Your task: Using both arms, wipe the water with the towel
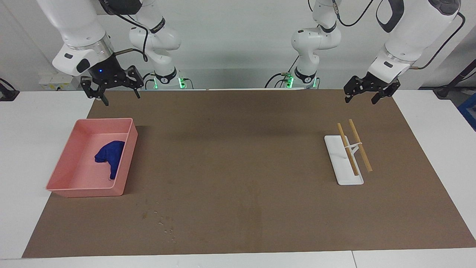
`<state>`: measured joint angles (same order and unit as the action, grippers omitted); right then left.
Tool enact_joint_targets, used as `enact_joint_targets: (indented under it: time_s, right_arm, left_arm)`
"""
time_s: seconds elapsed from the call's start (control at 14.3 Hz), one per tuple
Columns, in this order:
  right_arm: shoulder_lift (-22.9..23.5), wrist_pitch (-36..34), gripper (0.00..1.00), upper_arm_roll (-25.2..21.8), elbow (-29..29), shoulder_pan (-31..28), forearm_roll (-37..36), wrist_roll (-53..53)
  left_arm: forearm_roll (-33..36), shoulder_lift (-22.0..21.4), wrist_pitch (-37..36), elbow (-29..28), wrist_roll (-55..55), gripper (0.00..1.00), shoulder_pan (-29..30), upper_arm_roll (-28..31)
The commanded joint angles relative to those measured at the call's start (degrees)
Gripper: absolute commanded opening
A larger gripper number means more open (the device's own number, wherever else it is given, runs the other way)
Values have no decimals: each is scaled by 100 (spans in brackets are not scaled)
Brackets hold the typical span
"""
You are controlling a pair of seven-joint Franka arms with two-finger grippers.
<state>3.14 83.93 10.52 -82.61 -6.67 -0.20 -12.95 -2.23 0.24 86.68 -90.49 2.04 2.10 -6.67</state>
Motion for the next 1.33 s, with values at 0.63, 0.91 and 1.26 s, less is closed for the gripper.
enact_joint_targets:
  time_s: [0.63, 0.91, 1.26]
  right_arm:
    - [-568, -114, 100, -903, -809, 860, 11, -41]
    - [-586, 184, 100, -1139, -863, 851, 11, -137]
    - [-569, 431, 100, -1307, -871, 851, 11, -225]
  left_arm:
    - [91, -173, -2, -197, 34, 100, 71, -45]
    - [91, -173, -2, -197, 34, 100, 71, -45]
    - [91, -173, -2, -197, 34, 100, 71, -45]
